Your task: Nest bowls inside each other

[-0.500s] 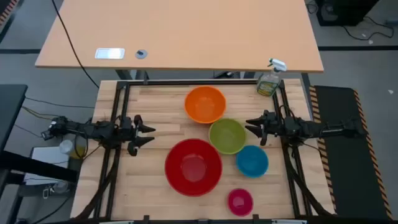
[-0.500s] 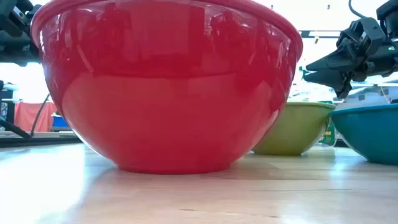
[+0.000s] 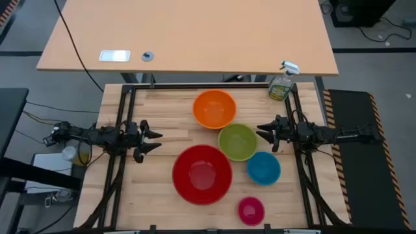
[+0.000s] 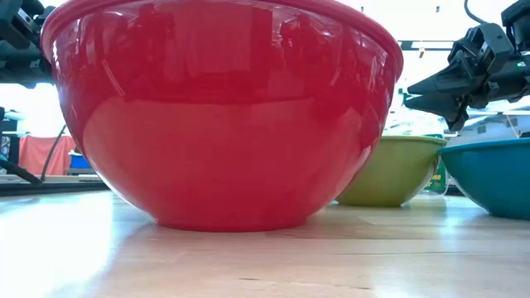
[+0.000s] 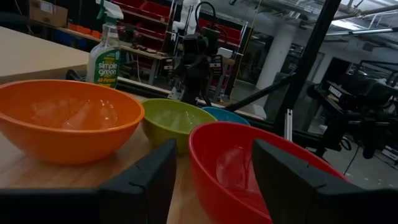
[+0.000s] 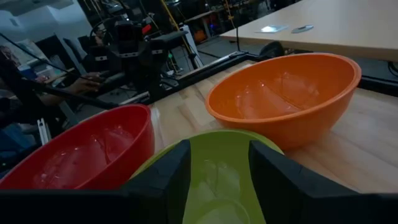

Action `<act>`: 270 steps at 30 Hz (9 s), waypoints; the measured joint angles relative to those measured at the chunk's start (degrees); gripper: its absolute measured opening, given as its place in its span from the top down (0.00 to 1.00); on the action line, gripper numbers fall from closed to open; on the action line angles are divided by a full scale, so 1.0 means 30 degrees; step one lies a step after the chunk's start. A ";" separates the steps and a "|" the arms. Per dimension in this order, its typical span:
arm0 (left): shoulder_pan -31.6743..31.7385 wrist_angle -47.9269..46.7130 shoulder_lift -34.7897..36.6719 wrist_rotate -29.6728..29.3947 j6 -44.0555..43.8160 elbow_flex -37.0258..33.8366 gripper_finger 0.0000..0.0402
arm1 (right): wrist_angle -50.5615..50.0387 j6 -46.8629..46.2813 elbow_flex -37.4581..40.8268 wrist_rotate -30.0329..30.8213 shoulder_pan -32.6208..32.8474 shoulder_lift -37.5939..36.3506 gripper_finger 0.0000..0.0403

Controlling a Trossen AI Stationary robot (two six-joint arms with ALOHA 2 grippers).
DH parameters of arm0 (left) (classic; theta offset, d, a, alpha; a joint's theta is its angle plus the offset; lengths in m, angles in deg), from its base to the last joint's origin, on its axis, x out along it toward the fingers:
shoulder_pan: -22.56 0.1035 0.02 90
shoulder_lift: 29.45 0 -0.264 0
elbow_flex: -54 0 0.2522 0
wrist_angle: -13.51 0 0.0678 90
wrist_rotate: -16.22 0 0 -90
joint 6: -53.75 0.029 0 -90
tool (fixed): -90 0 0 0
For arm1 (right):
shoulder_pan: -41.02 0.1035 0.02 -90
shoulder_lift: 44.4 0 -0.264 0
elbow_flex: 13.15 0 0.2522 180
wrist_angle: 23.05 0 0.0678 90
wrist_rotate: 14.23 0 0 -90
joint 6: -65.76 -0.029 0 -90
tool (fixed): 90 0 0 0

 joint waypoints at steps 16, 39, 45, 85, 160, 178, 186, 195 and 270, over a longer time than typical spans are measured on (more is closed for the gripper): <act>0.0001 -0.0004 0.0004 0.0000 0.0007 0.0005 0.48 | -0.0005 0.0007 0.0007 0.0007 0.0006 0.0007 0.58; 0.0000 -0.0003 -0.0001 0.0000 0.0006 0.0004 0.48 | -0.0004 0.0000 0.0005 0.0004 0.0004 0.0004 0.58; 0.0007 -0.0002 0.0001 0.0000 0.0000 0.0004 0.48 | -0.0006 0.0005 0.0000 0.0003 0.0004 0.0005 0.58; 0.0594 0.4349 -0.0544 -0.0245 0.2664 0.0874 0.49 | 0.9194 0.1794 -0.0798 0.4271 -0.0202 0.0541 0.58; 0.4597 -0.5584 -0.6502 -0.0892 0.3395 0.8690 0.53 | -1.5287 0.3745 -3.2164 -0.3768 -1.0098 3.3121 0.95; 0.4597 -0.7381 -0.5941 0.0020 0.4320 1.0549 0.41 | -2.1428 0.2065 -3.7747 -0.5112 -0.2301 3.3070 0.93; 0.4590 -0.6116 -0.5999 0.1102 0.4182 1.0555 0.41 | -2.1453 -0.0507 -3.7725 -0.1395 0.2416 3.3070 0.93; 0.4590 -0.5789 -0.6006 0.1623 0.3590 1.0418 0.41 | -2.2285 -0.2011 -3.7711 0.0244 0.3392 3.4980 0.93; 0.3577 0.1859 -0.8622 0.2178 0.5268 0.6432 0.41 | -2.4322 -1.0754 -1.8602 -0.1863 -0.1062 2.2564 0.54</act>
